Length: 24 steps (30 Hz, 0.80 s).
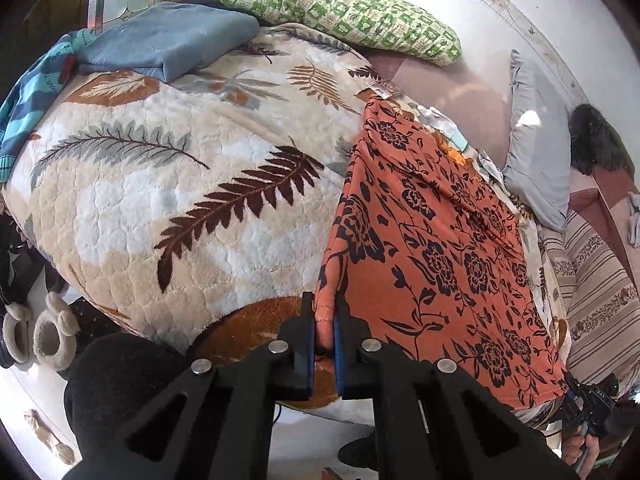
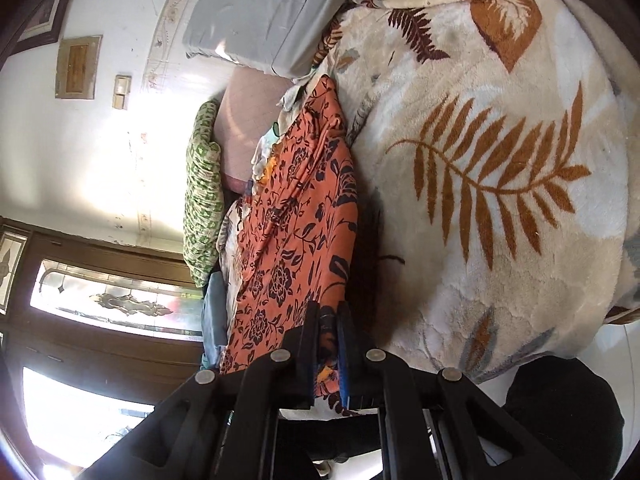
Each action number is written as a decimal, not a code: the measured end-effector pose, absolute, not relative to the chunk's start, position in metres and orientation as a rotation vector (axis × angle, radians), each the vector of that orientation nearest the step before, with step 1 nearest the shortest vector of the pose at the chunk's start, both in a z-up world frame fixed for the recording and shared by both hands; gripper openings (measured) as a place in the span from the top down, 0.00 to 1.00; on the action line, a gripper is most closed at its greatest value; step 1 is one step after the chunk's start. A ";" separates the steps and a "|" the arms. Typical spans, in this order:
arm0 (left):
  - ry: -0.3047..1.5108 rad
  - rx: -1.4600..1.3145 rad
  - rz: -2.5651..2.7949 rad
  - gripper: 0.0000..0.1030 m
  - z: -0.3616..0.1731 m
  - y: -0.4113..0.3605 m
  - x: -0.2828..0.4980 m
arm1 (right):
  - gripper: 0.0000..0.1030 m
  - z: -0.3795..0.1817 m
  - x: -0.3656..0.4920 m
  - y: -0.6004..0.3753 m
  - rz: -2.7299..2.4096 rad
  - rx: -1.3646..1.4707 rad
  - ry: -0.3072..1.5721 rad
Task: Fold small clothes
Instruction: 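Grasp the shirt hem with the left tool while the right tool grasps it too, then lift the hem with both tools and fold it toward the collar, release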
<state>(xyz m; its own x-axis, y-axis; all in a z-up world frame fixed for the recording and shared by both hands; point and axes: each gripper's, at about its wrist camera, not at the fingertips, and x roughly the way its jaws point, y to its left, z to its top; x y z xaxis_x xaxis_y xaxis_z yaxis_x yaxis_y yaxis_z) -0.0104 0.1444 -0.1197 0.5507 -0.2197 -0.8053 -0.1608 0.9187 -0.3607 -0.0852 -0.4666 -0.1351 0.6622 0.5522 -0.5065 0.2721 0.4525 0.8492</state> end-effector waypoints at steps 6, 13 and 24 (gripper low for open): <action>1.094 -0.361 -0.003 0.93 -0.156 0.142 0.001 | 0.88 -0.157 -0.073 -0.466 0.145 1.019 1.024; 1.126 -0.330 0.029 0.76 -0.170 0.141 0.004 | 0.31 -0.162 -0.064 -0.468 0.083 0.912 1.078; 1.113 -0.265 0.020 0.95 -0.172 0.134 0.011 | 0.91 -0.193 -0.050 -0.441 0.163 0.878 1.229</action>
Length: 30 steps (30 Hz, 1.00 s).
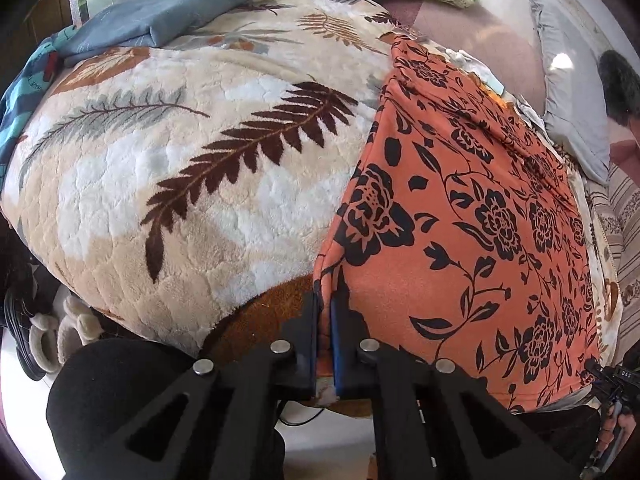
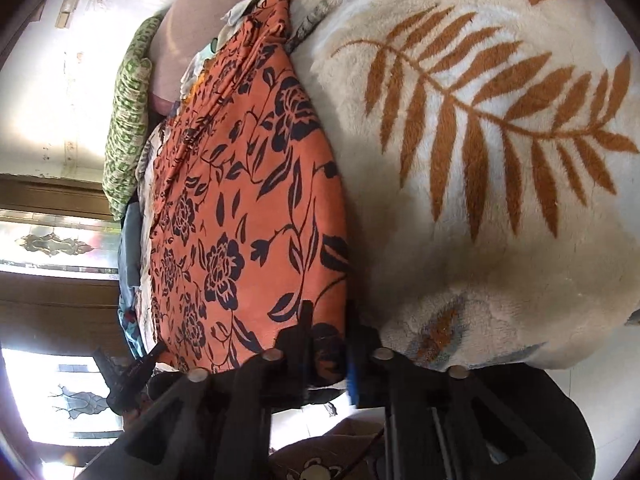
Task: Fold small clothes
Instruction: 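Lift the hem with both tools and fold it toward the collar, release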
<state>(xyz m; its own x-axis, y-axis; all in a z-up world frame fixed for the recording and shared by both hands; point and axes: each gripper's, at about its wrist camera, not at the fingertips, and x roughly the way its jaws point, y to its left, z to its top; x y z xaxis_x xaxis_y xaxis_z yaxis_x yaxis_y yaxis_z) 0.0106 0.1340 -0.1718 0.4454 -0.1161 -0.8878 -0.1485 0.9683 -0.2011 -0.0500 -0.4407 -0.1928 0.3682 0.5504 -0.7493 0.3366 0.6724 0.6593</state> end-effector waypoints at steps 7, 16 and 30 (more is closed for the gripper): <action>1.017 -0.281 -0.021 0.95 -0.135 0.134 0.012 | 0.92 -0.161 -0.049 -0.445 0.292 0.972 1.111; 0.895 -0.371 -0.099 0.95 -0.085 0.135 0.035 | 0.92 -0.117 -0.031 -0.460 0.388 1.080 0.902; 0.818 -0.362 -0.129 0.95 -0.041 0.114 0.254 | 0.92 -0.082 0.178 -0.500 0.368 1.077 0.774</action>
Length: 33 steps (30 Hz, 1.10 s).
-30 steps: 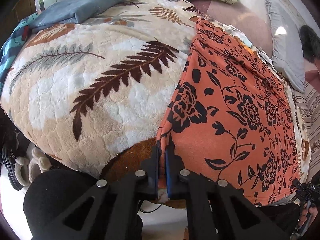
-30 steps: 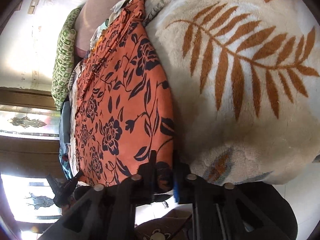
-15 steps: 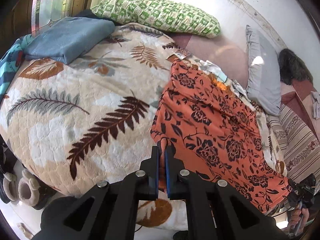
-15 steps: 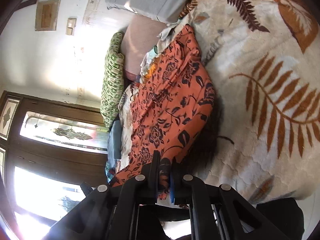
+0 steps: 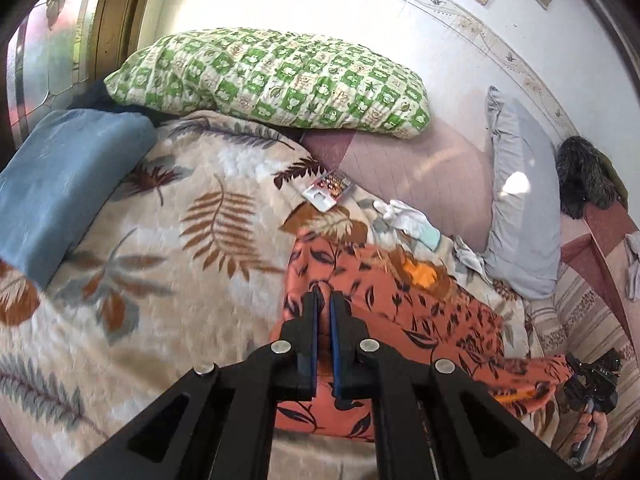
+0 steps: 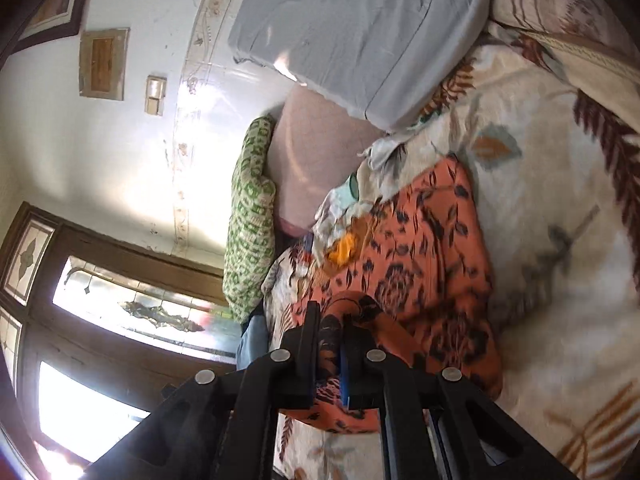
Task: Fold small clothes
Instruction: 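Lift the hem with both tools and fold it toward the collar, release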
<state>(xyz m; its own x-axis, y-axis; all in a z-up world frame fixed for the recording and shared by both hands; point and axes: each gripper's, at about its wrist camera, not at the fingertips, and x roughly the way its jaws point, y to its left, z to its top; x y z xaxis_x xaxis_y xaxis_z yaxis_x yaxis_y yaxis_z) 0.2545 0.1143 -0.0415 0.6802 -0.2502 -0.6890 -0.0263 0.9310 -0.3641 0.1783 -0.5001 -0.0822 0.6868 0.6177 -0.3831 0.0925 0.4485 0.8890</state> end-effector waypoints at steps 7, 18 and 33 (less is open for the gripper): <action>0.940 -0.294 0.084 0.90 -0.129 0.104 0.413 | 0.71 -0.168 0.344 -0.516 0.111 1.109 0.927; 0.834 -0.197 0.070 0.50 -0.102 0.122 0.352 | 0.21 -0.125 0.317 -0.503 0.163 0.973 0.829; 0.863 -0.136 -0.032 0.44 -0.147 0.098 0.240 | 0.21 -0.156 0.466 -0.363 0.352 0.943 1.002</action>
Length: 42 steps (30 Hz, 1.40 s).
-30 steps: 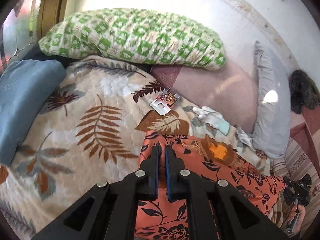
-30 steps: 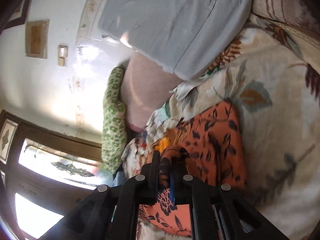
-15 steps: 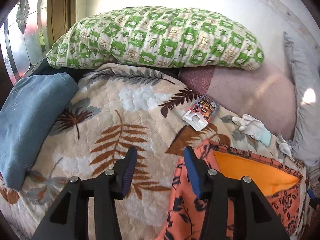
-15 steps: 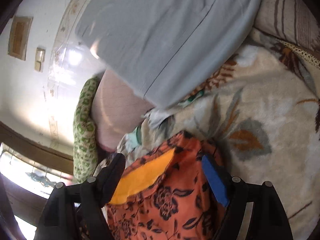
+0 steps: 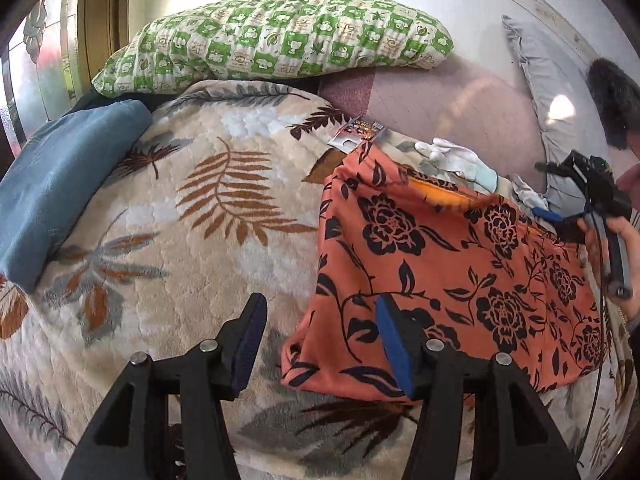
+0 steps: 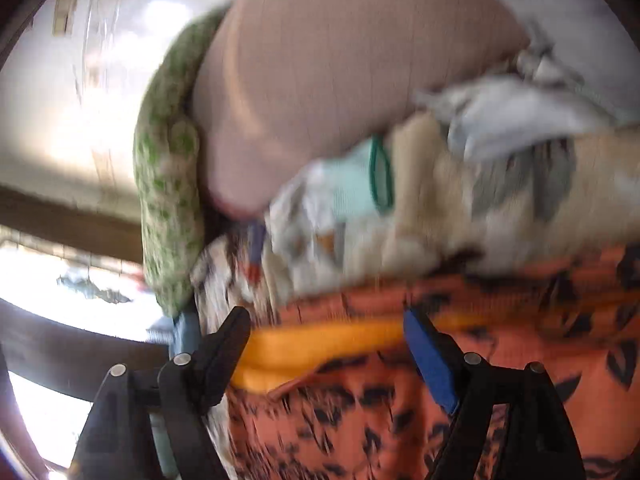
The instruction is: Fold small clothes
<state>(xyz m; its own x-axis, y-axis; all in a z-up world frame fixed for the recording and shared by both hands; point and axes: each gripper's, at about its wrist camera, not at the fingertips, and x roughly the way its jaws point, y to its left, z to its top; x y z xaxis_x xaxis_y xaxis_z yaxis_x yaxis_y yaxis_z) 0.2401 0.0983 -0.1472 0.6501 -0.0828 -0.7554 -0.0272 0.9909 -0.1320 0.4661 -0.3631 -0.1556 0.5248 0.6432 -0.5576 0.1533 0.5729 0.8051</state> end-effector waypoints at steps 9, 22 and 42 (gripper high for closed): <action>0.834 -0.203 -0.009 0.42 -0.153 0.118 0.238 | 0.21 -0.153 0.413 -0.284 0.579 0.798 1.108; 0.892 -0.136 0.009 0.37 -0.162 0.122 0.229 | 0.21 -0.141 0.403 -0.330 0.431 0.850 0.937; 1.076 -0.190 -0.098 0.18 -0.184 0.107 0.319 | 0.13 -0.198 0.274 -0.486 0.197 0.797 1.096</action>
